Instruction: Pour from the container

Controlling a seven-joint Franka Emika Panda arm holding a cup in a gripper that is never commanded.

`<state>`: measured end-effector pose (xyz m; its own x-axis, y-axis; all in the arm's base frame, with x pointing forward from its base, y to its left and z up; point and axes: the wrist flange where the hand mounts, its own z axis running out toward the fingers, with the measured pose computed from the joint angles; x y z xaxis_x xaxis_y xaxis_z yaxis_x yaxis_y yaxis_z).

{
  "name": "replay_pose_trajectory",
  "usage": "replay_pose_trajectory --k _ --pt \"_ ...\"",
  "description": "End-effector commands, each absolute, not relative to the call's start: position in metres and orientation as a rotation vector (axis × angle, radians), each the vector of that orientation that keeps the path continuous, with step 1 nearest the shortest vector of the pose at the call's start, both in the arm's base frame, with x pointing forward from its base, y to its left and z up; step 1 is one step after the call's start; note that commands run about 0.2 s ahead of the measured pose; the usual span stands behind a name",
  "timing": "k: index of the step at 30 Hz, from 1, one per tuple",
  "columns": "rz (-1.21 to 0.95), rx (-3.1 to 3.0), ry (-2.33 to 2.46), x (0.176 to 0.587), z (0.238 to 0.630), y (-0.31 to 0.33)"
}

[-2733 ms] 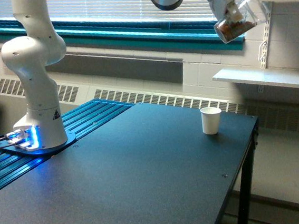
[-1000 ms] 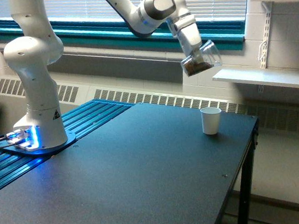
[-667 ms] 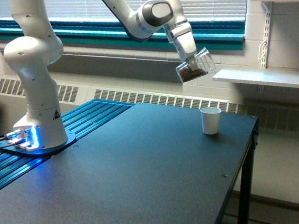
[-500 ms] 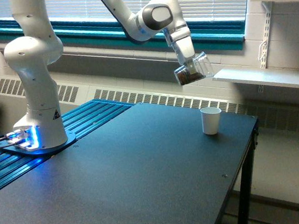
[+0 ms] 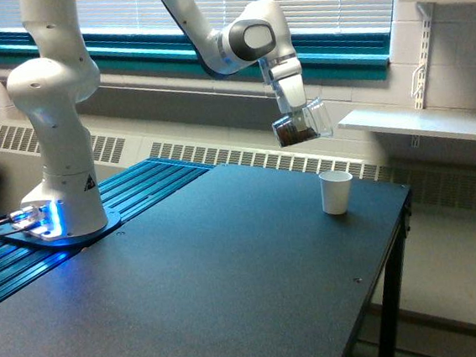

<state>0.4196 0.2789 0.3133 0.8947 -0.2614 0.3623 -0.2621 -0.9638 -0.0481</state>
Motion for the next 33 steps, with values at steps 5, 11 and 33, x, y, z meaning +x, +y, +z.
replay_pose_trajectory --k 5,11,33 --pt "0.527 3.064 -0.377 0.413 0.3 0.285" --pt "0.496 3.063 -0.374 0.412 0.293 0.283" --pt "0.394 3.05 -0.328 0.419 0.274 0.281"
